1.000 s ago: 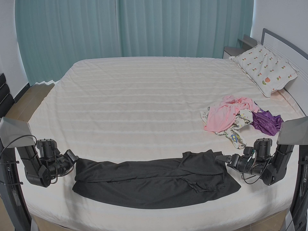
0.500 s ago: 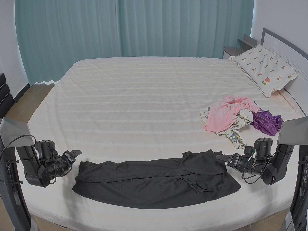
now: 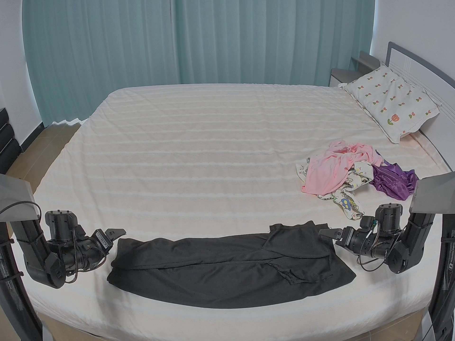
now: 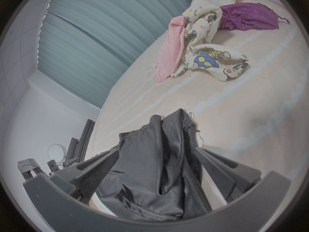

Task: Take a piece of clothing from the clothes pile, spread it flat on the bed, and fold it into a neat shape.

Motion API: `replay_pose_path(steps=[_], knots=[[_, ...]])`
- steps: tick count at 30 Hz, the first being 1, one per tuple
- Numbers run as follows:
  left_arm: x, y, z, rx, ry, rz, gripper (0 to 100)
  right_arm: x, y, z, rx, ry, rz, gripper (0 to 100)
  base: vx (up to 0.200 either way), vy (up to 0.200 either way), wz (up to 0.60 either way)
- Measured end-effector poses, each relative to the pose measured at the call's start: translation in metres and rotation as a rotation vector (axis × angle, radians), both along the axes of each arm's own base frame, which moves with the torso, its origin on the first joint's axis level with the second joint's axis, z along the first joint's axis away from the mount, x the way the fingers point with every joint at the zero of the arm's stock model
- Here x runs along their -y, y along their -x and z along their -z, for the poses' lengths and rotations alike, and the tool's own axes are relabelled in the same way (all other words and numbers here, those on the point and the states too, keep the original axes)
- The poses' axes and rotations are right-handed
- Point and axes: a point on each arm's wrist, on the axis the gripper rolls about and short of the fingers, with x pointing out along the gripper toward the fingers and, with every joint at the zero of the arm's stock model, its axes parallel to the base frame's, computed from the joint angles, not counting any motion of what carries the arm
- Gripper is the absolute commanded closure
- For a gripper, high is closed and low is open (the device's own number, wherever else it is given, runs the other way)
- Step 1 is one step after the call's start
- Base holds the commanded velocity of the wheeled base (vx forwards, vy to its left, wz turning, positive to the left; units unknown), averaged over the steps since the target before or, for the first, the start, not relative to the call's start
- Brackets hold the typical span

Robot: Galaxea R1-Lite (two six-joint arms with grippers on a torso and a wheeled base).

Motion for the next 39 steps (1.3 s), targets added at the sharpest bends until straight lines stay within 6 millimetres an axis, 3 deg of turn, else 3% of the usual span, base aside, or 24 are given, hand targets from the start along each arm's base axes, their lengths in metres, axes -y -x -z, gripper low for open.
replay_pose_path(steps=[11,15,27,39], knots=[[0.062,0.017,-0.013,-0.059,-0.020,-0.065,0,-0.001,0.001,-0.001,0.003,0.001,-0.004,0,0.000,0.000,0.00],[0.074,0.021,-0.011,-0.086,0.029,-0.096,0,-0.002,0.001,-0.001,0.001,0.000,-0.006,0,0.000,0.000,0.00],[0.088,0.028,0.012,-0.192,0.061,-0.114,0,-0.003,0.001,-0.001,0.002,0.001,-0.005,0,0.000,0.000,0.00],[0.092,0.009,0.019,-0.169,0.063,-0.142,0,-0.001,0.000,-0.004,0.036,-0.003,0.001,0,0.000,0.000,0.00]])
